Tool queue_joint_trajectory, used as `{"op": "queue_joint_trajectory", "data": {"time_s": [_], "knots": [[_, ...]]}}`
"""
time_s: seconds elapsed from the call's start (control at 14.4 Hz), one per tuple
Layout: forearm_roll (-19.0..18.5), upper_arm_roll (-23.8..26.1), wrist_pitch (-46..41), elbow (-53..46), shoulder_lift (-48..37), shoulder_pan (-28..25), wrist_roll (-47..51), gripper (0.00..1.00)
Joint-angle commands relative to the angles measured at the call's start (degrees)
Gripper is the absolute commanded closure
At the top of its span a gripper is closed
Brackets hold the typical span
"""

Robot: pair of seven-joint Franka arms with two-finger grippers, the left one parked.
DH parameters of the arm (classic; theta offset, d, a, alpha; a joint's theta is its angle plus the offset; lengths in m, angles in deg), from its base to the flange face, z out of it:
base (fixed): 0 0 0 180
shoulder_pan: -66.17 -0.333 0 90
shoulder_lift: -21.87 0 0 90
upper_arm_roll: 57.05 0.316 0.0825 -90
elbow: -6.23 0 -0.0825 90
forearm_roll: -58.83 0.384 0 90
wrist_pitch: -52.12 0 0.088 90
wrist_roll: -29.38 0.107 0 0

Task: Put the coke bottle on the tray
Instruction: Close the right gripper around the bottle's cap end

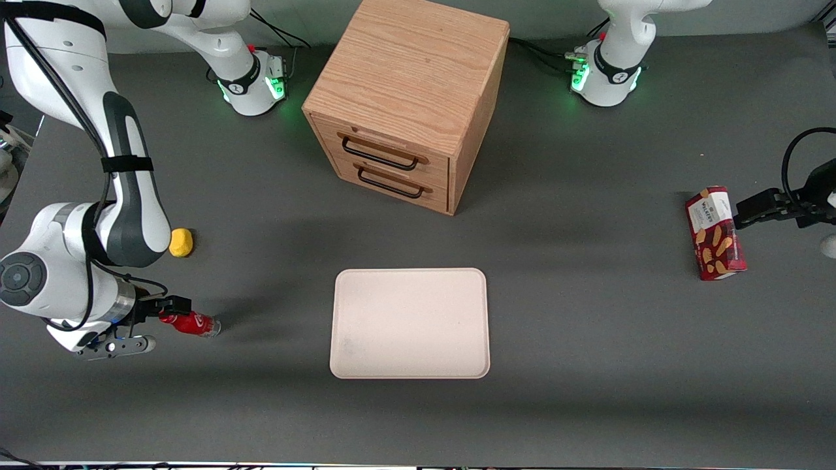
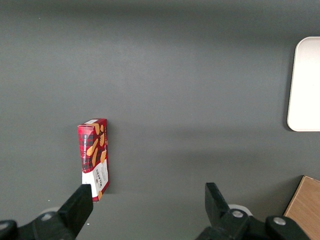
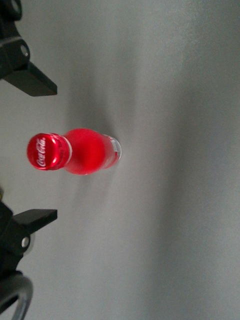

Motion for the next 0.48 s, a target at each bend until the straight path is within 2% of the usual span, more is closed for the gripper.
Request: {"op": "queue_joint_trajectory", "data": {"time_s": [0.0,0.07,0.14,0.42], "knots": [[-0.1,0.04,1.2,0.76,-0.09,0.24,-1.74,0.0],[-0.1,0.04,1.2,0.76,-0.09,0.24,-1.82,0.02],[-0.1,-0.05,1.72,0.84,-0.09,0.24,-2.26,0.11],[0.86,-0.14,2.7,1.55,-0.09,0.68,-3.93,0.69]]}}
